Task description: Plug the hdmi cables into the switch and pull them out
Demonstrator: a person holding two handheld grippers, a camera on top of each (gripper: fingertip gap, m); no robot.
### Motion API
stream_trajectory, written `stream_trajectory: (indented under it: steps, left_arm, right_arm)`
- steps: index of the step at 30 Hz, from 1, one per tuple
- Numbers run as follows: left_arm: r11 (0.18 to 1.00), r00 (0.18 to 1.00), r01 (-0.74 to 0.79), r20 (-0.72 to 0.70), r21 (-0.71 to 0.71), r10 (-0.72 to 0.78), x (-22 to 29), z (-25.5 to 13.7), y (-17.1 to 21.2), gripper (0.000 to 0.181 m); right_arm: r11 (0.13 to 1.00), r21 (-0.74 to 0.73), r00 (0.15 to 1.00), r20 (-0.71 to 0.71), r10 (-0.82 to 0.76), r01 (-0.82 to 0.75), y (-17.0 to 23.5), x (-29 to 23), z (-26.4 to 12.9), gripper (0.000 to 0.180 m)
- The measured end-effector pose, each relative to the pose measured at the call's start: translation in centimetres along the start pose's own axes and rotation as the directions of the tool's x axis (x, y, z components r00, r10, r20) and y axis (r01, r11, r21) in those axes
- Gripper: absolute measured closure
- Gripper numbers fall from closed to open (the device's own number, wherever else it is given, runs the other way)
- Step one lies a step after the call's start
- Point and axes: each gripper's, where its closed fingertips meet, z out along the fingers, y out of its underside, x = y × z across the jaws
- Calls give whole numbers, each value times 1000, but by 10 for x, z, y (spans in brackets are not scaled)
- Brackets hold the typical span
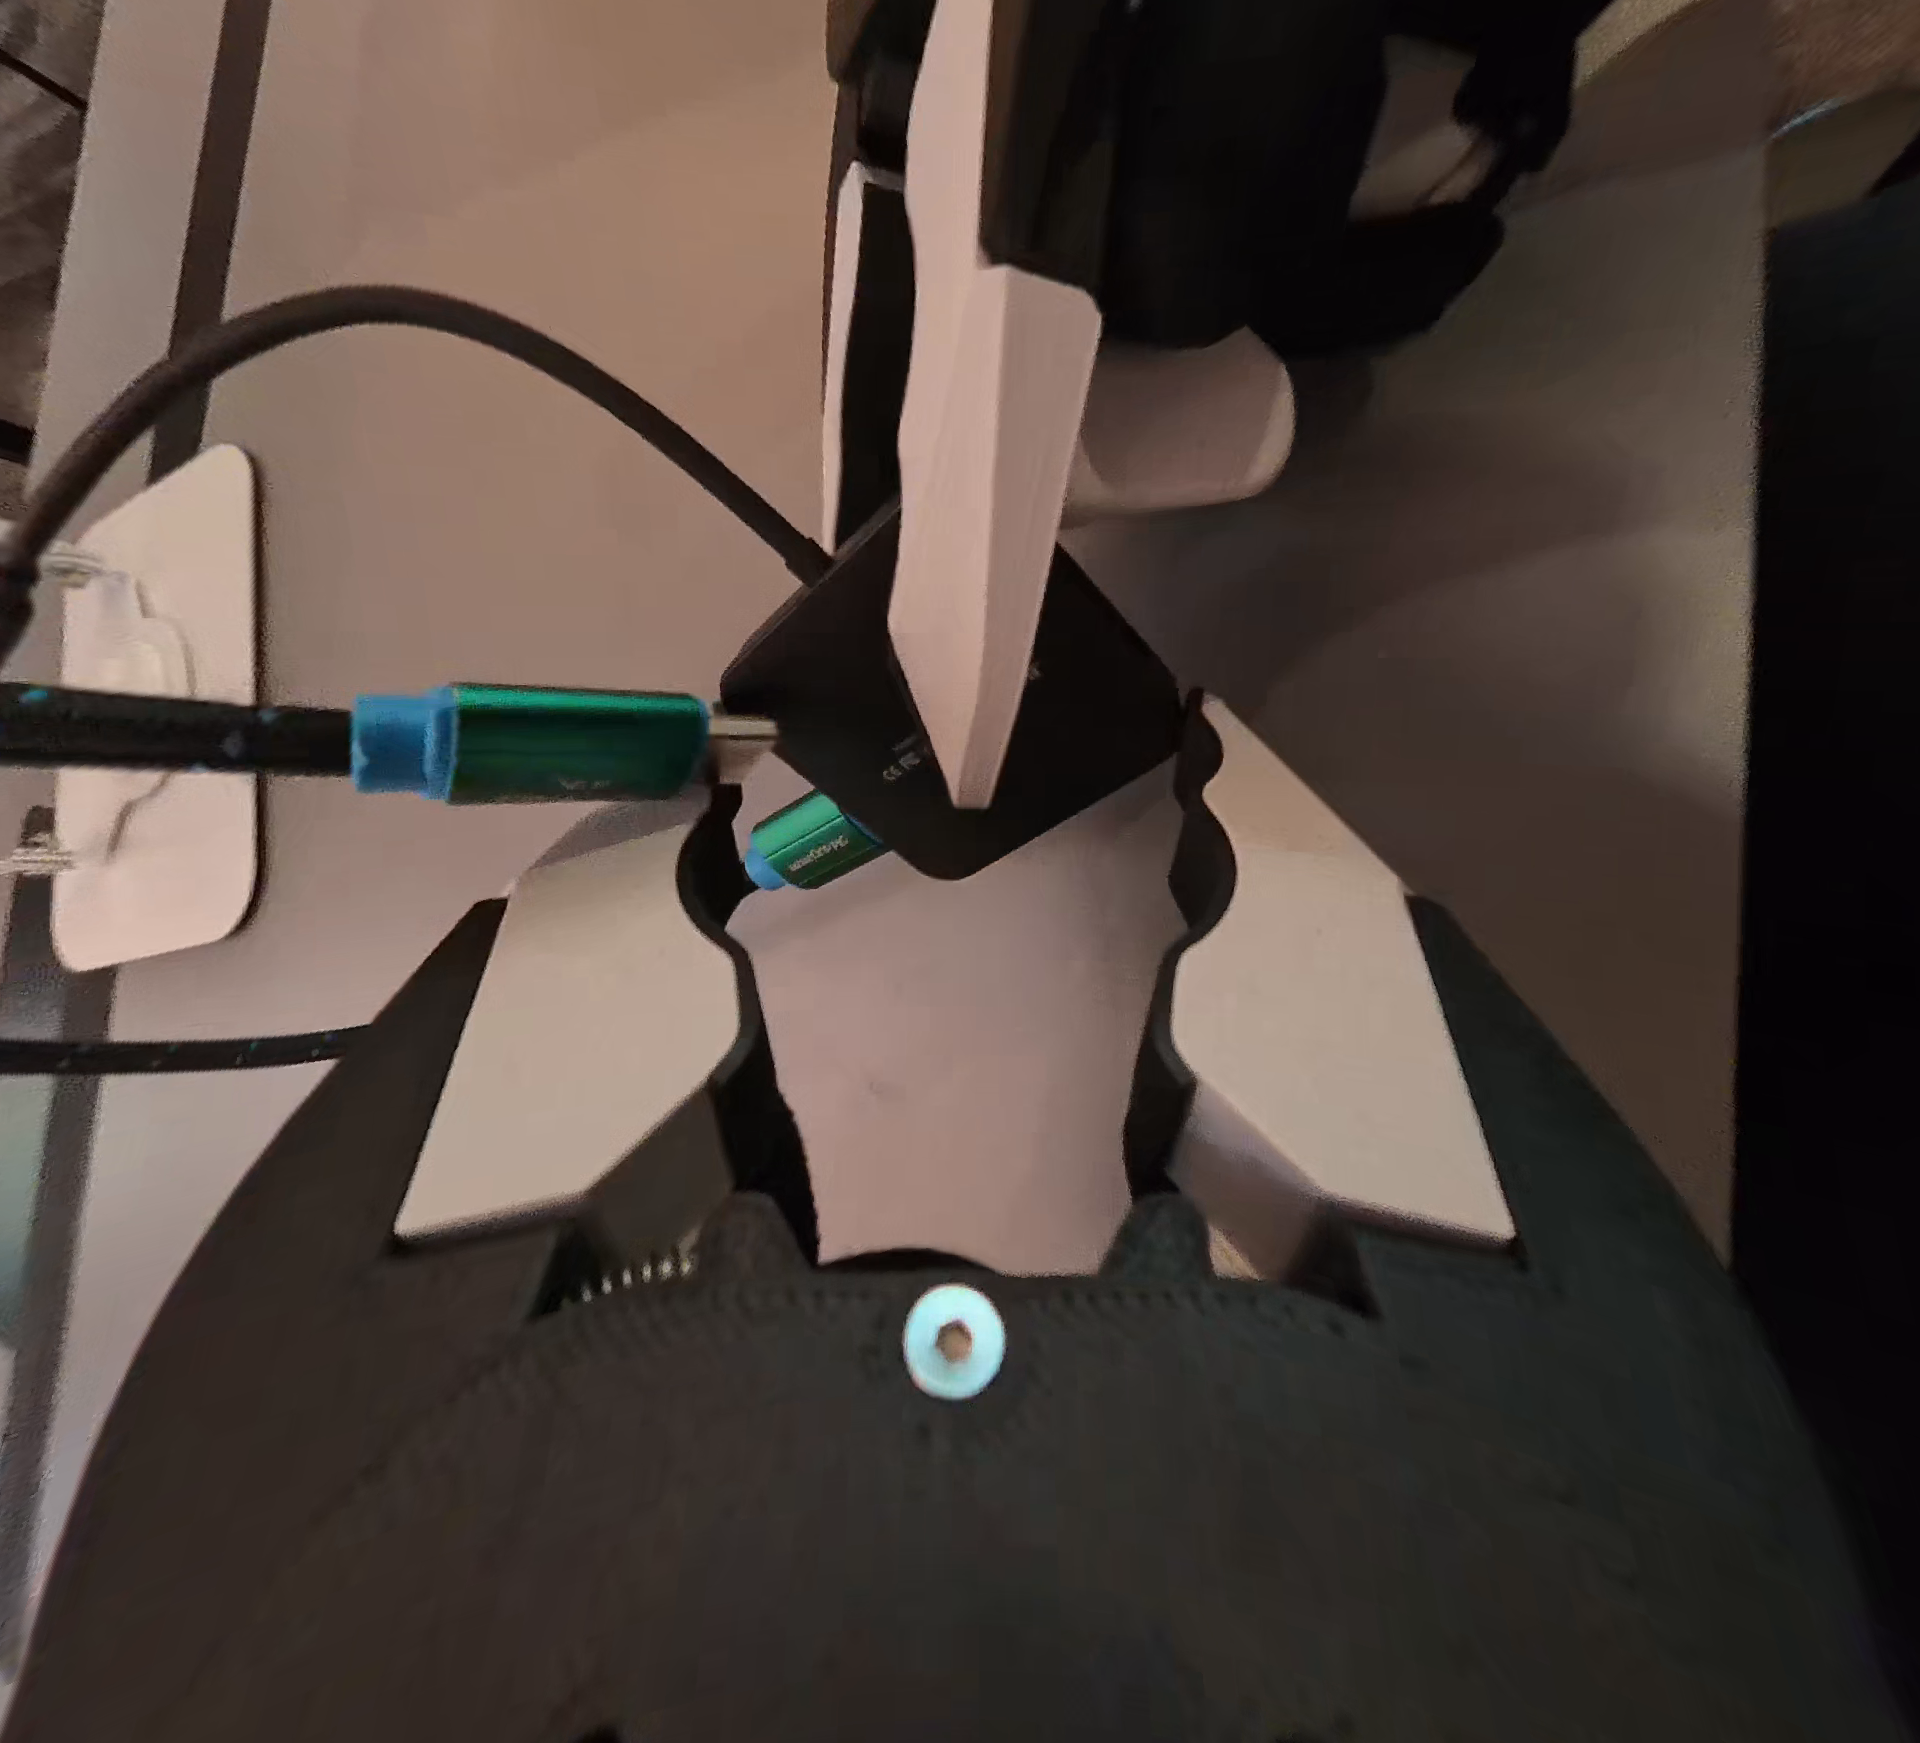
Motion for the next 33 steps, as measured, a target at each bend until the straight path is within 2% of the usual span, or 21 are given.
stream_trajectory:
  steps: [3, 6, 8, 11, 15, 18, 23, 27, 31, 33]
  left_arm:
    - [997, 998, -44, 35, -66, 46, -5, 1, 10, 99]
    - [980, 991, -111, 56, -164, 121, -4, 10, 22, 99]
    - [966, 985, -146, 60, -212, 162, -2, 17, 25, 100]
    - [947, 977, -170, 76, -272, 198, -2, 23, 30, 102]
    - [970, 987, -93, 111, -226, 120, -11, 21, 22, 102]
    - [989, 988, -39, 142, -146, 60, -21, 9, 10, 112]
    - [996, 985, 85, 150, -25, -81, -33, -7, -1, 112]
    - [985, 982, 164, 84, 50, -168, -26, -12, -2, 131]
    - [911, 920, 380, 38, 159, -391, -38, -19, 0, 139]
    - [788, 823, 565, -99, 244, -559, -41, -19, -5, 135]
  right_arm:
    - [999, -53, 999, -43, 10, -13, 2, 7, 7, 141]
    - [984, -167, 981, -173, -89, 60, 13, 19, 10, 146]
    - [972, -225, 966, -227, -122, 70, 20, 25, 10, 143]
    - [957, -272, 943, -283, -174, 95, 27, 36, 6, 154]
    - [988, -149, 966, -245, -77, 41, 16, 38, 1, 163]
    - [997, -58, 970, -233, -63, 50, 2, 38, -7, 169]
    - [998, 27, 975, -214, -50, 57, -10, 35, -12, 169]
    - [991, 129, 986, -164, -11, 32, -24, 29, -16, 169]
    - [959, 284, 998, -61, 14, 4, -44, 17, -27, 169]
    - [938, 344, 1000, -1, 30, -27, -54, 9, -31, 169]
